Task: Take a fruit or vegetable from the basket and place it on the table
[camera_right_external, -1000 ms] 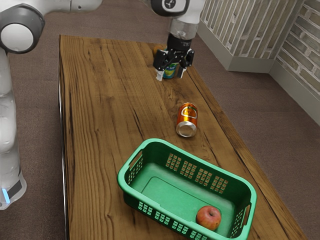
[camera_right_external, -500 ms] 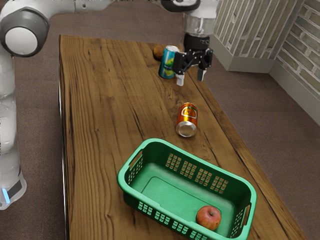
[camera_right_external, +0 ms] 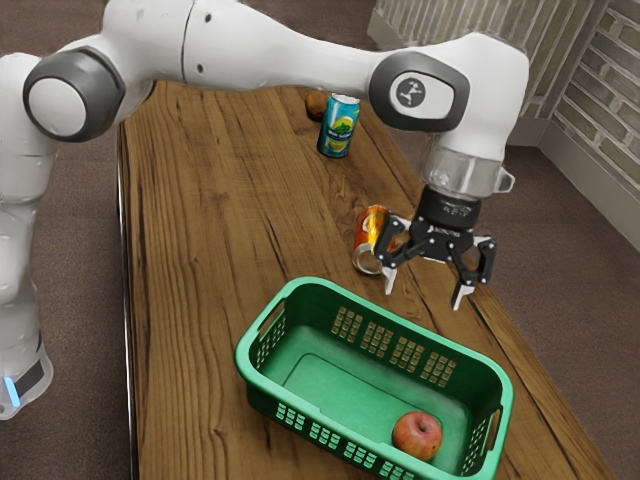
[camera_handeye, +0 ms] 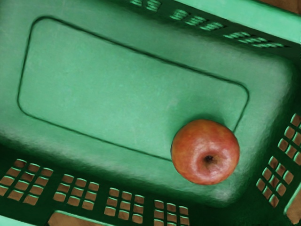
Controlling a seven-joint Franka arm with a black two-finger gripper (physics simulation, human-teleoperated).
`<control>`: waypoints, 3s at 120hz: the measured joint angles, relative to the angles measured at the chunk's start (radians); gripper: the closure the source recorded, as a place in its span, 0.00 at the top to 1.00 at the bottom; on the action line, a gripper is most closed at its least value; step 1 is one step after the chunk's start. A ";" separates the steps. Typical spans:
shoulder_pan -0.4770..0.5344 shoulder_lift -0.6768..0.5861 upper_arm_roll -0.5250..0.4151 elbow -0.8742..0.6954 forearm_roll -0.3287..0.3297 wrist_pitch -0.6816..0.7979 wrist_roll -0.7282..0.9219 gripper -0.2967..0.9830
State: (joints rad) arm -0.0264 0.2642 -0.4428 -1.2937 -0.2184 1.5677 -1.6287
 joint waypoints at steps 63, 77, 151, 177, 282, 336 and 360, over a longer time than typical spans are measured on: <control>-0.080 0.142 0.004 -0.051 -0.034 0.209 0.320 0.77; -0.078 0.144 0.004 -0.053 -0.042 0.228 0.363 0.77; -0.076 0.088 0.010 -0.246 -0.096 0.357 0.562 0.77; -0.077 0.090 0.010 -0.295 -0.120 0.407 0.596 0.77; -0.039 0.108 0.010 -0.314 -0.136 0.470 0.666 0.76; -0.048 0.149 0.010 -0.311 -0.140 0.498 0.688 0.76; -0.049 0.175 0.009 -0.304 -0.140 0.517 0.694 0.76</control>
State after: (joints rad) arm -0.0750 0.4391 -0.4340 -1.5977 -0.3589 2.0843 -0.9347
